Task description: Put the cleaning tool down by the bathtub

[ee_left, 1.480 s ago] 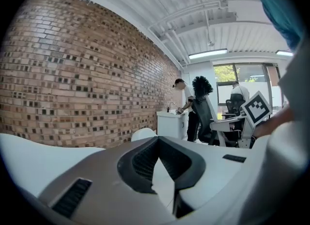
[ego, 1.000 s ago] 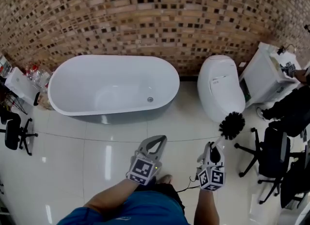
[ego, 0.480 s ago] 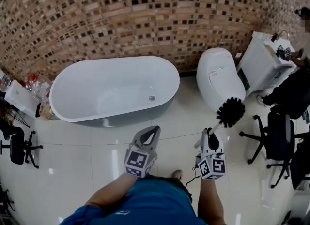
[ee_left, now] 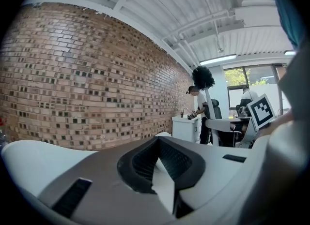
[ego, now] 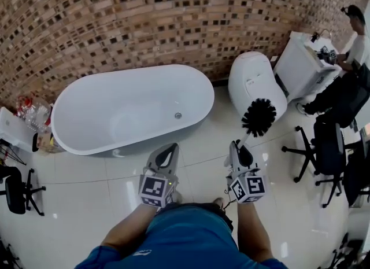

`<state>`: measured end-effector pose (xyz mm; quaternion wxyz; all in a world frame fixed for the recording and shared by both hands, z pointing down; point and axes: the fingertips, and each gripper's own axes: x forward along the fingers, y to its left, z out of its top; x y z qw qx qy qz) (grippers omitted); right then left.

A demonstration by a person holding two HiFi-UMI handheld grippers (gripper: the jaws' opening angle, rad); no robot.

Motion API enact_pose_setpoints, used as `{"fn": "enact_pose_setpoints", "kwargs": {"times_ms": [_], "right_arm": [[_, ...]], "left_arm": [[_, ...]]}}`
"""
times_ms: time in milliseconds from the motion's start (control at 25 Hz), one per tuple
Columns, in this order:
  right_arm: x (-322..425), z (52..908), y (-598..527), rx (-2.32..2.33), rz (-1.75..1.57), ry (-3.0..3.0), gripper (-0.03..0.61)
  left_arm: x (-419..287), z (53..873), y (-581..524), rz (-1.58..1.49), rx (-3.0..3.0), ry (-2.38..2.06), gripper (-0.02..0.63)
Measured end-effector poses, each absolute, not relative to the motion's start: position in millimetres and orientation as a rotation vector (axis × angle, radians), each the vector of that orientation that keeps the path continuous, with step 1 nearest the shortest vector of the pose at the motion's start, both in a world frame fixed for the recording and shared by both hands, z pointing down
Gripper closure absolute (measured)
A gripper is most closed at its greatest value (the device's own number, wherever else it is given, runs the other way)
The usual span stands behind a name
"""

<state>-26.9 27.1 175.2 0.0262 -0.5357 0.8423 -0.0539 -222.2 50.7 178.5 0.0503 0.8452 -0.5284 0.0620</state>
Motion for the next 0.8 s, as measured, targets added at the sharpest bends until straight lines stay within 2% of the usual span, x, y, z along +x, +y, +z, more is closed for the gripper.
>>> {"fn": "enact_pose_setpoints", "kwargs": {"times_ms": [480, 640, 800], "right_arm": [[-176, 187, 7, -1.440, 0.019, 2.980, 0.500], [-210, 201, 12, -1.354, 0.074, 3.093, 0.500], [-211, 209, 10, -1.328, 0.016, 3.077, 0.500]], "left_arm": [[-362, 196, 71, 0.119, 2.356, -1.831, 0.616], [-382, 206, 80, 0.136, 2.317, -1.854, 0.615], [-377, 212, 81, 0.173, 2.314, -1.857, 0.616]]}}
